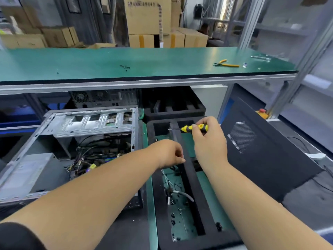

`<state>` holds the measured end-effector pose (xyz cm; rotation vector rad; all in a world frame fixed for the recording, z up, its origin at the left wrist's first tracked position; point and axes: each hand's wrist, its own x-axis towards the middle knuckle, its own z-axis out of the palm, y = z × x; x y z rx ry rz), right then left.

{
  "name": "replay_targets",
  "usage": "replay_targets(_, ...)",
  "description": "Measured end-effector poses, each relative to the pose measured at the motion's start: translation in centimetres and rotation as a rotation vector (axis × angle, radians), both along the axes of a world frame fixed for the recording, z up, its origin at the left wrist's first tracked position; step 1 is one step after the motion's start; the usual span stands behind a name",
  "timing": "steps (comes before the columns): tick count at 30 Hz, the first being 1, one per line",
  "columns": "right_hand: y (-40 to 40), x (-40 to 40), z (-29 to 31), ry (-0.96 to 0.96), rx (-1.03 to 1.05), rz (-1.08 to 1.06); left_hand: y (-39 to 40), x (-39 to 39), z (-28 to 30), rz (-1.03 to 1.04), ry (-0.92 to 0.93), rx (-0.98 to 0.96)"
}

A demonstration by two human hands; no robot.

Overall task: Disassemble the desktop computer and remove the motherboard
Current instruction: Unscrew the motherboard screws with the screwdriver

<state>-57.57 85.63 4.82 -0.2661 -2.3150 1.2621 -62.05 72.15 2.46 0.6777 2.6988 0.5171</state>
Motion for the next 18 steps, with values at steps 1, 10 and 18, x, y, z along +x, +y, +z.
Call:
replay_targets(1,0.0,0.0,-0.2,-0.005,-0.005,0.004,-0.3,0.0,-0.1,0.009,0.008,0.009)
replay_targets(10,-4.4,-1.5,-0.6,0.027,-0.054,0.144,-8.9,-0.6,1.4,0.168,0.198,0.194)
replay_targets(18,-13.1,-4.2,-1.0,-0.021,-0.006,0.321,-22.6,-1.9,1.0,0.415,0.162,0.279)
